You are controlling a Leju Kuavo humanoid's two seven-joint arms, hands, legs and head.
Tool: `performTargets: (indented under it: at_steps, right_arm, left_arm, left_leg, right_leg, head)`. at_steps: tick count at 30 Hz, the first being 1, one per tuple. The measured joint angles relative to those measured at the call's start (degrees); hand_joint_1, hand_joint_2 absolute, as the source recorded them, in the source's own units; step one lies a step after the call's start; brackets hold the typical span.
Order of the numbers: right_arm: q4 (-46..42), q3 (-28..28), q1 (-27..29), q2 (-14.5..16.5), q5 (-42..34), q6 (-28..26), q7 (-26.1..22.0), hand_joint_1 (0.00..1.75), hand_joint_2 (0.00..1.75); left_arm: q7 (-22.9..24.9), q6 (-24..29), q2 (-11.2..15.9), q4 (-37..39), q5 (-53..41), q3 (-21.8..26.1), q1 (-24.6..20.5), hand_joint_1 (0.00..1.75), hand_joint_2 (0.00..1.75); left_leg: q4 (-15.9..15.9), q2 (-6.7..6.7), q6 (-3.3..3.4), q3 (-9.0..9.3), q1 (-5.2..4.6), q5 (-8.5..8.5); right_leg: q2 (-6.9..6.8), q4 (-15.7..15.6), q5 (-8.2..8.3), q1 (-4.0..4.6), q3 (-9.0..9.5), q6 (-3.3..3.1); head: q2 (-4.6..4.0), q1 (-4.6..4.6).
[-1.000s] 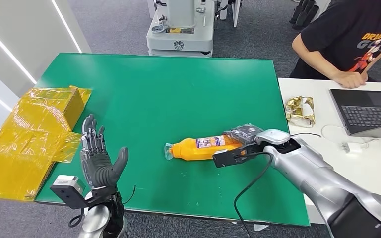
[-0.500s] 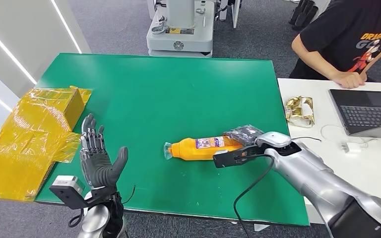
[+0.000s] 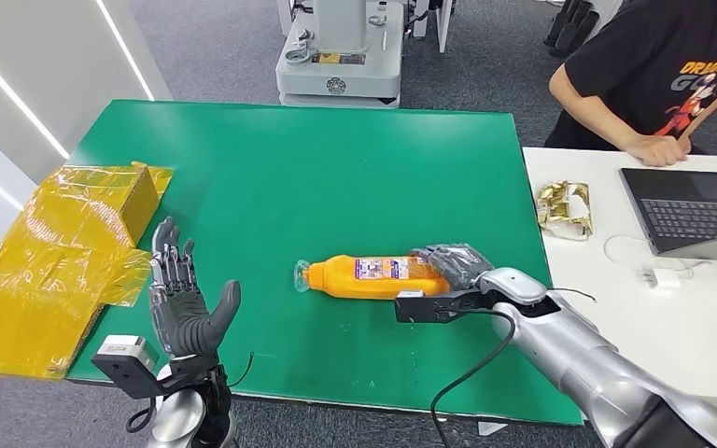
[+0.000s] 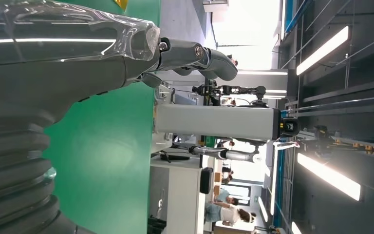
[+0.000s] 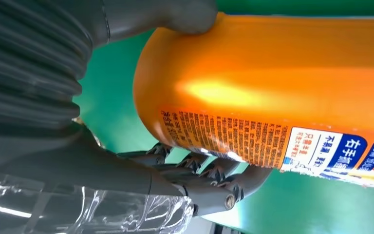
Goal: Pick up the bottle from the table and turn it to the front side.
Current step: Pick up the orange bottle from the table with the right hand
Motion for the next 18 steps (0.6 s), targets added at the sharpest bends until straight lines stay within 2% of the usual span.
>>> performTargets:
  at_steps: [3, 9, 14, 18]
  right_arm:
    - [-0.8, -1.56, 1.12, 0.0, 0.14, -2.39, -0.09, 1.75, 1.75]
    - [-4.12, -8.35, 4.1, 0.16, -0.48, -12.78, 0.87, 1.75, 1.75]
    - [-6.73, -13.33, 6.38, 0.19, -0.25, -15.82, 1.99, 1.75, 1.75]
    - [-8.94, -17.59, 9.26, 0.19, -1.3, -20.51, 1.68, 1.75, 1.75]
  left_arm:
    - [0.0, 0.08, -0.07, -0.16, -0.27, 0.01, 0.07, 0.0, 1.75]
    - [0.0, 0.95, -0.27, -0.86, -1.03, 0.04, 0.62, 0.0, 1.75]
    - [0.0, 1.38, -0.32, -1.06, -1.08, 0.04, 0.84, 0.0, 1.75]
    - [0.0, 1.99, -0.41, -1.06, -1.1, 0.04, 0.82, 0.0, 1.75]
  left_leg:
    - [0.0, -0.02, 0.0, -0.06, 0.0, 0.0]
    - [0.0, -0.08, 0.0, -0.1, 0.0, 0.0]
    - [0.0, -0.09, 0.0, -0.12, 0.0, 0.0]
    - [0.0, -0.11, 0.0, -0.13, 0.0, 0.0]
  right_leg:
    - [-0.02, 0.0, 0.0, 0.0, -0.02, 0.0]
    - [-0.07, 0.0, -0.01, 0.0, -0.06, 0.01]
    - [-0.09, 0.0, -0.01, 0.0, -0.08, 0.01]
    - [-0.13, -0.01, -0.01, 0.0, -0.08, 0.01]
  head:
    - [0.0, 0.0]
    - [0.0, 0.0]
    - [0.0, 0.0]
    - [0.0, 0.0]
